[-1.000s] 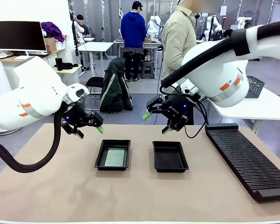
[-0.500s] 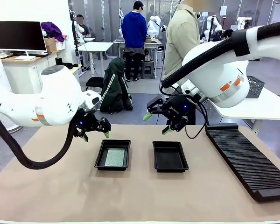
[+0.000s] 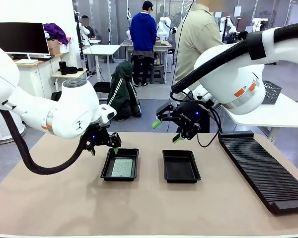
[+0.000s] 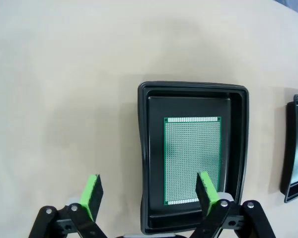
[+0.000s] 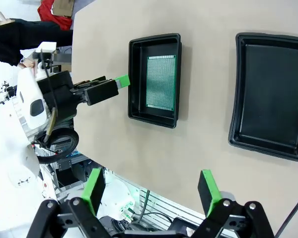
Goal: Inspect and transfer BCBs to ESD trays.
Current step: Pick up the ESD tray and place it on the left side of the table.
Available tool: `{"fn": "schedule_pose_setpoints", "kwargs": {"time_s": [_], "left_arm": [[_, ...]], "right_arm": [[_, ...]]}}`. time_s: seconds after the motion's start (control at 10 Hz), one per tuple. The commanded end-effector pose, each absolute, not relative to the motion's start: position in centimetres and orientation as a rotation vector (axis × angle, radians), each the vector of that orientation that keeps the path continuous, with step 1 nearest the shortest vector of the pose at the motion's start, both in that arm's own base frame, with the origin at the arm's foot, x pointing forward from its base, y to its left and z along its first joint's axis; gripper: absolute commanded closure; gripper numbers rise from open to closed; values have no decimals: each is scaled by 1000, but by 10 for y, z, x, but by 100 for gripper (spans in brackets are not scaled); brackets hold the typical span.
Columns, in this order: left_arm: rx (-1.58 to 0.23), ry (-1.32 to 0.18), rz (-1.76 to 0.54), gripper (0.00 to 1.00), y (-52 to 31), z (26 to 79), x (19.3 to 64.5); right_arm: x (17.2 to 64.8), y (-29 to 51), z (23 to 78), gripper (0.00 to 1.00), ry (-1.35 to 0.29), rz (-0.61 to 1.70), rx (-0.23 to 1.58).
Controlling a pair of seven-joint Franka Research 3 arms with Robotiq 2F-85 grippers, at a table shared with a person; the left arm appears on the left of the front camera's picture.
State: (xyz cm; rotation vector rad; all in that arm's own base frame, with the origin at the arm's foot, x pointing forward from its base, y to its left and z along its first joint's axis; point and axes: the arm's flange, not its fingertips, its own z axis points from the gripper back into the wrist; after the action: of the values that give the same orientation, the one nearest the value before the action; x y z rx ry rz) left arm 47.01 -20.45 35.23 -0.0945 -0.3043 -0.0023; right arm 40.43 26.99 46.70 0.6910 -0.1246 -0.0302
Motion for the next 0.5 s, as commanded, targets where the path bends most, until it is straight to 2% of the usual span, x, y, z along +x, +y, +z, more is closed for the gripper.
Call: {"fn": "schedule_pose_setpoints", "kwargs": {"time_s": [0.0,0.4], "left_arm": [[-43,-267,4,0,-222,345,482],[27,-187,-15,0,-232,322,493]], "right_arm": [[405,270,468,0,-123,-37,692],[405,270,468,0,-123,-37,692]]}}
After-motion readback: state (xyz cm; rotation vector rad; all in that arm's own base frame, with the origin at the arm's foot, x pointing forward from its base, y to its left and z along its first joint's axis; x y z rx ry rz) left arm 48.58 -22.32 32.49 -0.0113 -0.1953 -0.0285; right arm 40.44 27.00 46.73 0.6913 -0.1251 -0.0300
